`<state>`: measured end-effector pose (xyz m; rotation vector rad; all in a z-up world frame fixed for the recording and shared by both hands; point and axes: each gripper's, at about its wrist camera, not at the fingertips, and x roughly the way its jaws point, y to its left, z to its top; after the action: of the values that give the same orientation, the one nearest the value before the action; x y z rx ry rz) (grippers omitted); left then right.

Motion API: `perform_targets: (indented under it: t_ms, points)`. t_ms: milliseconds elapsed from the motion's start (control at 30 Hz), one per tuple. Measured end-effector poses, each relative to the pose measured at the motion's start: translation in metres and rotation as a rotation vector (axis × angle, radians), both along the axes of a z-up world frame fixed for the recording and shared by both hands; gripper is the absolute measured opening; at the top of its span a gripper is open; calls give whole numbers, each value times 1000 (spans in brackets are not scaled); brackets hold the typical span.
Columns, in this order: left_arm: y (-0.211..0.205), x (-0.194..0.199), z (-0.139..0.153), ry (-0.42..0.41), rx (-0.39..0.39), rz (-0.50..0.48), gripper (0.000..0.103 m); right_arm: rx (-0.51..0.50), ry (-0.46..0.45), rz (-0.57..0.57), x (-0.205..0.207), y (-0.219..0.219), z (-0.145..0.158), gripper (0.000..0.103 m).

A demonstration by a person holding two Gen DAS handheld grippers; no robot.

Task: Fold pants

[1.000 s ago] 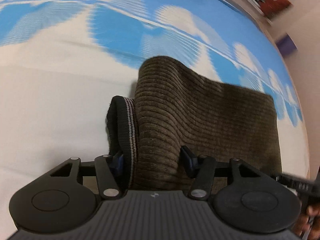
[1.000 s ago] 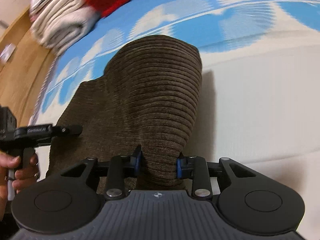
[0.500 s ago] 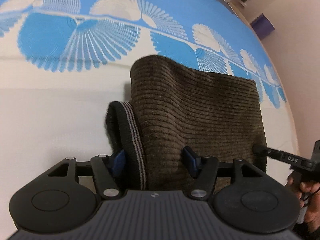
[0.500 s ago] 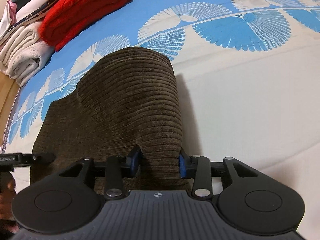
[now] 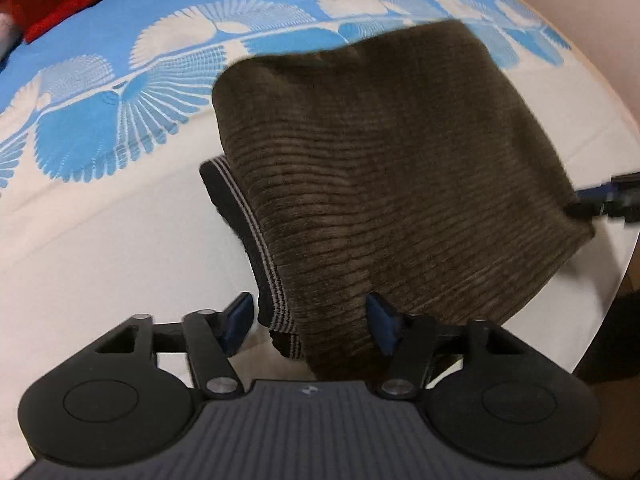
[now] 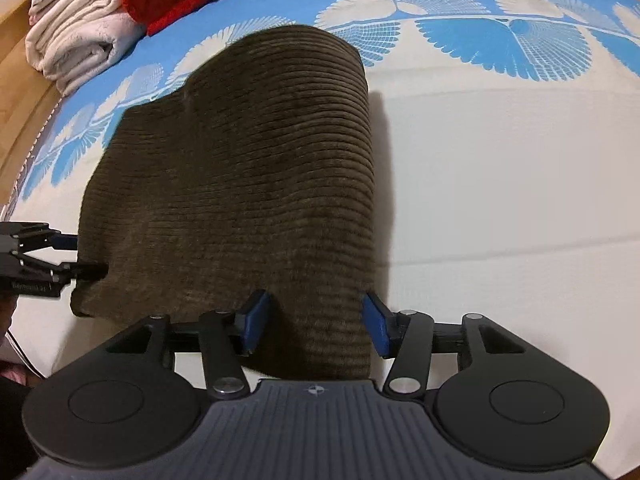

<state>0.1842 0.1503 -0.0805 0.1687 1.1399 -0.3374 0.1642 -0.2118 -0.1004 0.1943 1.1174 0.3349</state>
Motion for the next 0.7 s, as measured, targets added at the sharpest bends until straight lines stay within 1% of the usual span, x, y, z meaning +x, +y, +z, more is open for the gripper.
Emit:
perform_targets:
  t_ms: [33, 67, 133, 167, 233, 300, 367, 400, 500, 567, 600, 633, 667, 700]
  points:
    - [-3, -4, 3, -19, 9, -22, 60, -5, -6, 18, -2, 1, 1, 54]
    - [-6, -8, 0, -24, 28, -45, 60, -27, -13, 51, -4, 4, 0, 54]
    - [-10, -13, -13, -11, 86, -86, 67, -76, -16, 110, -10, 6, -4, 54]
    - [-12, -13, -15, -8, 97, -95, 67, -80, -5, 131, -9, 7, -5, 56]
    - [-13, -10, -8, -1, 92, -93, 67, -80, 18, 146, -5, 8, -4, 56]
    - [-14, -8, 3, -16, 107, -107, 66, -90, 27, 151, 3, 9, 7, 55]
    - [-17, -10, 17, -74, 124, -106, 66, -69, -17, 141, 16, 7, 28, 55]
    - [-16, -8, 23, -104, 119, -88, 66, -44, -52, 131, 25, 6, 42, 54]
    - [-12, 5, 42, -202, 74, -7, 66, -29, -166, 81, 55, 4, 73, 54]
    - [-13, 17, 49, -248, 54, 37, 63, -47, -236, 62, 78, 7, 79, 54]
    - [-15, 23, 50, -258, 42, 48, 58, -57, -262, 57, 88, 10, 78, 54]
    - [-16, 28, 50, -267, 26, 54, 50, -60, -274, 55, 98, 14, 73, 54]
    - [-16, 30, 50, -278, 7, 56, 46, -52, -276, 55, 110, 18, 65, 54]
    - [-18, 34, 50, -285, -10, 54, 36, -38, -273, 55, 118, 22, 58, 54]
